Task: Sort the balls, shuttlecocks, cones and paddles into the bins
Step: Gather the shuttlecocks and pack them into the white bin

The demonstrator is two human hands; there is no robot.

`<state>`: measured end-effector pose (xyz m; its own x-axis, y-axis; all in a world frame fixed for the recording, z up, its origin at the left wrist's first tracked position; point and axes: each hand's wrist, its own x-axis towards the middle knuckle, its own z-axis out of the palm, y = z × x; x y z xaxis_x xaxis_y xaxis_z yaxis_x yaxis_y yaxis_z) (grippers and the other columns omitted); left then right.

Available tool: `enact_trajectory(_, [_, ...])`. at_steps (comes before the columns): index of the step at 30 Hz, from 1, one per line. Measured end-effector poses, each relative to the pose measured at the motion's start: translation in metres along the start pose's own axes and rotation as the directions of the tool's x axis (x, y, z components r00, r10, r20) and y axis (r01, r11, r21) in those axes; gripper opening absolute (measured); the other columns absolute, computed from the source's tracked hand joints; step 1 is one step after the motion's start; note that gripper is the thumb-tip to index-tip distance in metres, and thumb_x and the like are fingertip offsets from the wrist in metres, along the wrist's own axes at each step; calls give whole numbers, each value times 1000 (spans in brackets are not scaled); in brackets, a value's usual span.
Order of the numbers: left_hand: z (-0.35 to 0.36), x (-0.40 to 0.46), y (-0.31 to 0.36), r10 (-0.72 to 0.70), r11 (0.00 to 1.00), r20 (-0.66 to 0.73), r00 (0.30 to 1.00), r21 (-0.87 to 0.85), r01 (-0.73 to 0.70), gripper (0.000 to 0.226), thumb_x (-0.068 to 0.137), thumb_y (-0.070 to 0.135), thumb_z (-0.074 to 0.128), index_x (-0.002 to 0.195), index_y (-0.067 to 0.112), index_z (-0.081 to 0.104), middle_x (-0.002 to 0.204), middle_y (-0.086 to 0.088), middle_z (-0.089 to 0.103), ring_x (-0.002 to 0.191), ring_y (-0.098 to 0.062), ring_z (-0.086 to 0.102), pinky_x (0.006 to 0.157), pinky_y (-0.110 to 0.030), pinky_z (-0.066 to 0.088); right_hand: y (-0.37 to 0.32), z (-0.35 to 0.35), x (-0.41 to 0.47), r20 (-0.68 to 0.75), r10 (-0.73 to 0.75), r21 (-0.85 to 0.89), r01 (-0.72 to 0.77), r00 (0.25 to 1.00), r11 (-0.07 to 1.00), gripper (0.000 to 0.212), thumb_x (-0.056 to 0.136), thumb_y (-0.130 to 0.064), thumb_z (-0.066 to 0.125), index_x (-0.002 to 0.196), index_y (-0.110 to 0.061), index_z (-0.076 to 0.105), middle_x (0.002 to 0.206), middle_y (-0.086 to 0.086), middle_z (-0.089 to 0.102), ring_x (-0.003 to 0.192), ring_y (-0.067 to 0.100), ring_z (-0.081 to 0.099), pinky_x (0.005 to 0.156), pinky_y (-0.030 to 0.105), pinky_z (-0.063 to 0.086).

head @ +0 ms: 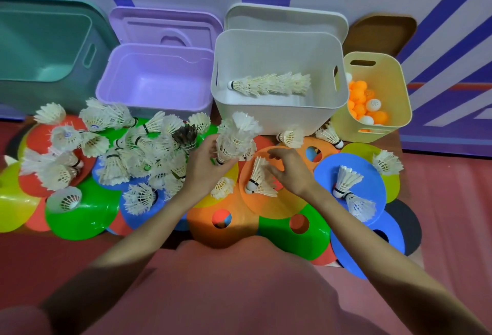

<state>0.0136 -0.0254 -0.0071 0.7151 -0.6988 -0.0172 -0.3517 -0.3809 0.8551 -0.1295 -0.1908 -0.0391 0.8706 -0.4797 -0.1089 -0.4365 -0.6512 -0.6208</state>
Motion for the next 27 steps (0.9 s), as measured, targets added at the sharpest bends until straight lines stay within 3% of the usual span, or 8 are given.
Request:
enact_trajectory(4, [1, 1, -1, 6, 1000, 11, 1000, 3, -6, 56, 76, 28, 79, 125, 15, 54, 110, 7, 65, 102, -10, 63, 89, -27, 53, -1, 8, 0, 57, 79, 21, -80, 995, 997, 36, 85, -14, 68, 119, -6, 60, 106, 11, 66, 96, 26, 59, 83, 38, 49])
enact_trajectory(7, [0, 2, -1, 9, 1000, 14, 1000, 8, -9, 59, 77, 29, 79, 127, 14, 53, 113, 3, 65, 105, -12, 62, 90, -29, 52, -5, 5, -4, 37, 133, 161, -138, 990, 977, 30, 82, 0, 66, 112, -3, 63, 94, 9, 64, 87, 22, 60, 77, 30, 49])
enact_trajectory(9, [-1, 2, 2, 21, 1000, 3, 1000, 13, -21, 58, 76, 26, 79, 127, 14, 54, 114, 5, 64, 103, -10, 61, 87, -21, 51, -7, -1, -7, -4, 141, 232, -137, 990, 963, 24, 80, 2, 67, 104, -5, 67, 83, 2, 61, 76, 14, 57, 69, 23, 45])
enact_trajectory(12, [-4, 3, 6, 46, 999, -22, 999, 30, -46, 56, 75, 20, 80, 125, 14, 55, 109, 12, 60, 97, -6, 59, 80, -8, 46, -10, -20, -10, -177, 189, 296, -130, 966, 946, 18, 79, 2, 67, 95, -6, 69, 79, 0, 63, 71, 9, 56, 68, 19, 44])
enact_trajectory(16, [-6, 8, 6, 51, 997, -25, 998, 61, -50, 57, 73, 17, 82, 123, 11, 56, 105, 15, 58, 94, -2, 57, 75, -3, 42, -22, -63, -12, -498, 247, 382, -45, 831, 923, 14, 81, -1, 62, 93, -7, 68, 77, -2, 63, 68, -3, 55, 67, 13, 43])
enact_trajectory(20, [-7, 16, 8, 84, 991, -1, 996, 103, -84, 57, 71, 18, 82, 122, 9, 57, 102, 16, 57, 92, 10, 51, 71, 1, 40, -44, -92, -10, -664, 150, 374, 152, 732, 915, 13, 86, -4, 59, 98, -4, 66, 85, 5, 66, 79, 11, 58, 73, 20, 44])
enact_trajectory(27, [-15, 46, 33, 168, 975, 73, 983, 135, -177, 58, 71, 25, 83, 122, 15, 58, 105, 13, 63, 91, 4, 57, 79, -9, 47, -52, -82, 18, -561, 31, 383, 226, 827, 896, 14, 86, -3, 62, 99, -4, 68, 91, -1, 67, 85, 7, 60, 77, 18, 45])
